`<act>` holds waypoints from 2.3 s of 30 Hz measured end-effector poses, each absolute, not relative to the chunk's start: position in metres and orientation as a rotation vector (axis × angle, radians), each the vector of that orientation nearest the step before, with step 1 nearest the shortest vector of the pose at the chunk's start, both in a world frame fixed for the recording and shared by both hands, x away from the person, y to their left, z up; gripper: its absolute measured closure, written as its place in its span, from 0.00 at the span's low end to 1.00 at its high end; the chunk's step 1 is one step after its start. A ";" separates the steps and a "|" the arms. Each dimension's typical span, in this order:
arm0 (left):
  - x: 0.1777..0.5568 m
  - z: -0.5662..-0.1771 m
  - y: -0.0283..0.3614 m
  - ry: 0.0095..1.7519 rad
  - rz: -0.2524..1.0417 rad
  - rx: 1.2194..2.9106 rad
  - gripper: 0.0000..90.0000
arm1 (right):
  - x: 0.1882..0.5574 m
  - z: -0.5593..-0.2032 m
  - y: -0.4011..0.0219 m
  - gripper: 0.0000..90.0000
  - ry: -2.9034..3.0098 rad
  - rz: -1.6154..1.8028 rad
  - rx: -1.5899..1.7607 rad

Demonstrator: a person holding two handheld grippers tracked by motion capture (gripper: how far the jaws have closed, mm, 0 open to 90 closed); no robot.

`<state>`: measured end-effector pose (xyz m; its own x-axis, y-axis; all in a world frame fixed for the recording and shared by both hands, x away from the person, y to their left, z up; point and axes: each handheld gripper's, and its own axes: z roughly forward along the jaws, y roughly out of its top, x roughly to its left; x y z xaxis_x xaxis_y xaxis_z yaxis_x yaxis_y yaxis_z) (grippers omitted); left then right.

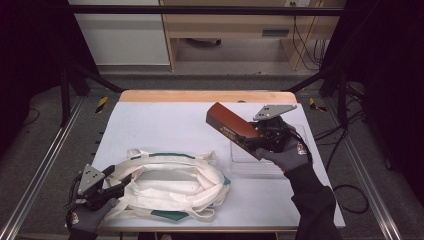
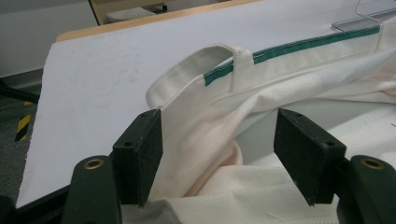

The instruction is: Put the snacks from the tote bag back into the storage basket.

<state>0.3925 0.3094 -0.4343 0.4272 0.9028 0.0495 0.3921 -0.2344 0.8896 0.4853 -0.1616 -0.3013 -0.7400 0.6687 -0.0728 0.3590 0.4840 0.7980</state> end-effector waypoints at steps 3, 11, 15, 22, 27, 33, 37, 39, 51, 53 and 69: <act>0.392 -0.434 0.309 1.111 0.741 1.814 0.36 | 0.494 -0.307 -0.170 0.48 2.354 1.131 0.890; 0.393 -0.434 0.309 1.110 0.740 1.815 0.36 | 0.507 -0.321 -0.185 0.48 2.349 1.081 0.910; 0.393 -0.434 0.310 1.110 0.740 1.814 0.36 | 0.513 -0.326 -0.195 0.48 2.340 1.082 0.938; 0.393 -0.434 0.309 1.111 0.740 1.815 0.36 | 0.523 -0.337 -0.208 0.48 2.331 1.071 0.959; 0.393 -0.434 0.309 1.110 0.741 1.816 0.36 | 0.526 -0.344 -0.214 0.48 2.340 1.053 0.951; 0.393 -0.434 0.309 1.109 0.741 1.816 0.36 | 0.530 -0.355 -0.220 0.48 2.352 1.033 0.963; 0.393 -0.434 0.309 1.106 0.741 1.816 0.36 | 0.533 -0.364 -0.226 0.48 2.368 1.013 0.969; 0.393 -0.434 0.309 1.103 0.739 1.817 0.36 | 0.534 -0.367 -0.229 0.48 2.375 1.015 0.971; 0.392 -0.435 0.308 1.094 0.734 1.823 0.36 | 0.530 -0.376 -0.230 0.48 2.422 0.997 0.926; 0.392 -0.434 0.308 1.094 0.736 1.820 0.36 | 0.530 -0.376 -0.231 0.48 2.420 1.004 0.928; 0.393 -0.435 0.307 1.092 0.730 1.824 0.36 | 0.535 -0.379 -0.231 0.48 2.428 0.971 0.901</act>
<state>0.3925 0.3073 -0.4346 0.4448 0.8943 0.0498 0.3882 -0.2426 0.8891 0.5353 -0.2310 -0.3793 -0.7257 0.6805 -0.1010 0.4232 0.5573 0.7144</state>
